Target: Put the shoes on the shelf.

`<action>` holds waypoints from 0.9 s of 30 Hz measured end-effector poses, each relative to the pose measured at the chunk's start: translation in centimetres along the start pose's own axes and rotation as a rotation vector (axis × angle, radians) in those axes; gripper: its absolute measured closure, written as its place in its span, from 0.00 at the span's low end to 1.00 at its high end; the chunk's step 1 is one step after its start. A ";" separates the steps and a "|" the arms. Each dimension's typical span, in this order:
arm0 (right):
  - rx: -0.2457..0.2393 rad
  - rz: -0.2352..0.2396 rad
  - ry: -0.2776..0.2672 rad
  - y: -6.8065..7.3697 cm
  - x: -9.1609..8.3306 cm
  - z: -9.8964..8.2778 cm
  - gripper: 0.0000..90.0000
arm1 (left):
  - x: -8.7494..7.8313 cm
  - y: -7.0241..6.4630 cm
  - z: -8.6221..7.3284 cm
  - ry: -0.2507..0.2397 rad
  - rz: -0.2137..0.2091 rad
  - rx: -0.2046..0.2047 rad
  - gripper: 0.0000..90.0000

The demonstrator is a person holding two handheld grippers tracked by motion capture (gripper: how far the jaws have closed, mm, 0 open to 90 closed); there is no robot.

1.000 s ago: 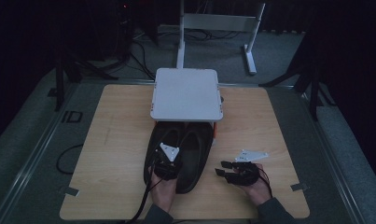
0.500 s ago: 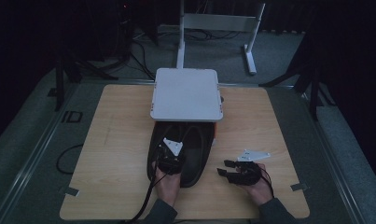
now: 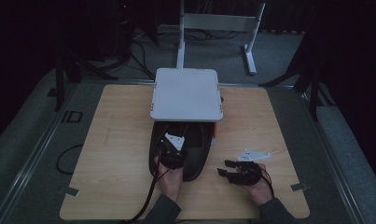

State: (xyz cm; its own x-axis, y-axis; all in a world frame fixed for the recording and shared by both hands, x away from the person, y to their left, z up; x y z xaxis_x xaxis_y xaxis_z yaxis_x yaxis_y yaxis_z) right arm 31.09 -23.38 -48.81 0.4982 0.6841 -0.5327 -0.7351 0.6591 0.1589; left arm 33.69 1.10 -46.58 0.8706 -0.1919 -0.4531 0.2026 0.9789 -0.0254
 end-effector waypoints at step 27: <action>-0.001 -0.001 0.003 0.0 0.0 -0.1 0.54 | 2.7 -0.8 1.5 -0.022 0.057 -0.018 0.83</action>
State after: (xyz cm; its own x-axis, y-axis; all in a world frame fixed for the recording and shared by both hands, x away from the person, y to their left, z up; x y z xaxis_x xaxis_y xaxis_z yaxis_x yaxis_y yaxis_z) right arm 31.06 -23.44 -48.89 0.4973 0.6824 -0.5357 -0.7350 0.6595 0.1578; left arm 36.54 -0.35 -46.45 0.8901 -0.1368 -0.4347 0.1442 0.9894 -0.0161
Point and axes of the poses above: each handheld gripper's, and its own axes: x roughly forward along the jaws, z roughly out of its top, y roughly to its left, the point moved 2 cm from there along x, roughly forward along the jaws, and after that the axes turned 5 degrees about -y, right-handed, at the moved point
